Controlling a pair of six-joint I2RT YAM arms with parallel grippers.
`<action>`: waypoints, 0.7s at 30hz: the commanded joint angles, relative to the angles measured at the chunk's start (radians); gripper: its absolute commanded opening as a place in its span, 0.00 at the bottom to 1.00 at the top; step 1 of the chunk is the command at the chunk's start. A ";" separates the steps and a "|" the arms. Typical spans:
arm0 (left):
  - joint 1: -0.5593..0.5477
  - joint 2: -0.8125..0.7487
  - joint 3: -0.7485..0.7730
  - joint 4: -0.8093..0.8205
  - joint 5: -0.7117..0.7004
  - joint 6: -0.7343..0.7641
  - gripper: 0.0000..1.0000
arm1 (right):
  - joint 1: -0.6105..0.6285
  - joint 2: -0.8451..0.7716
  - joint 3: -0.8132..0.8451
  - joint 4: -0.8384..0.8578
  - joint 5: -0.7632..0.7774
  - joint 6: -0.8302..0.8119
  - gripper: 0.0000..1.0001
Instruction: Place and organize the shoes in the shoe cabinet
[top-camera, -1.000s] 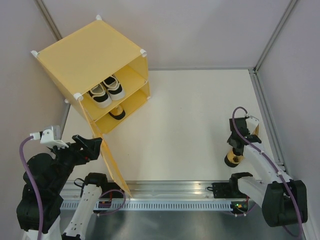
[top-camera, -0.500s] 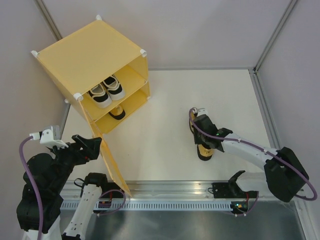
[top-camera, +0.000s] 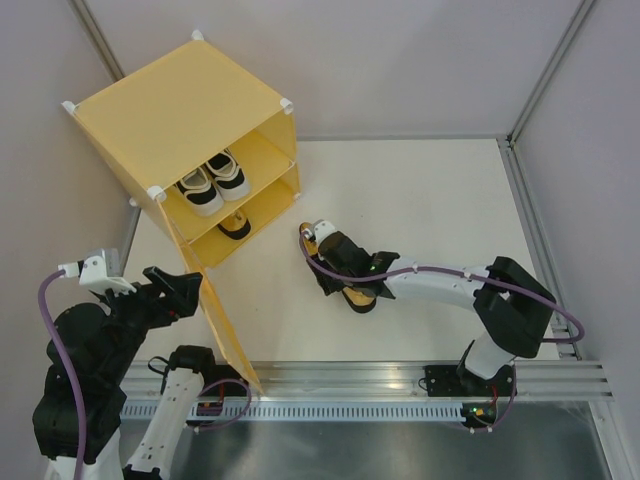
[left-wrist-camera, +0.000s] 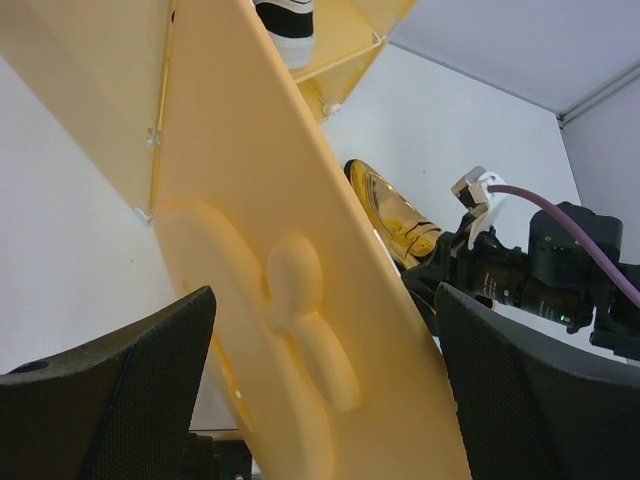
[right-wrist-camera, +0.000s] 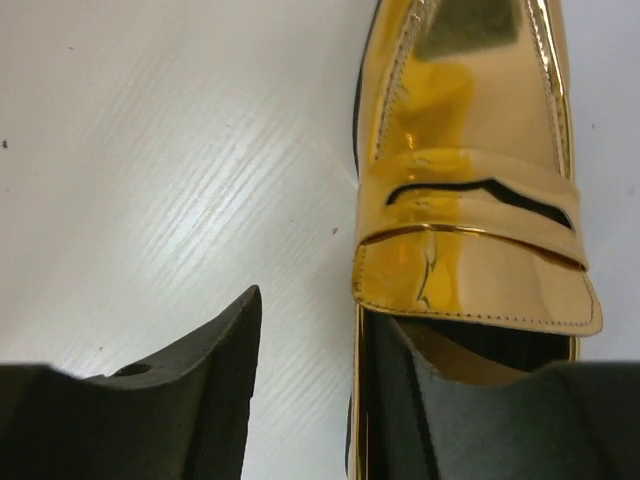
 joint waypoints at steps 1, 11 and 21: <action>0.000 0.032 0.023 -0.018 -0.023 0.004 0.93 | 0.027 -0.060 0.051 0.036 -0.019 -0.018 0.54; 0.000 0.064 0.039 -0.016 -0.054 0.012 0.93 | 0.087 -0.395 -0.158 0.044 0.044 0.036 0.95; 0.000 0.082 0.032 -0.016 -0.059 0.013 0.92 | 0.085 -0.848 -0.636 0.203 0.134 0.148 0.98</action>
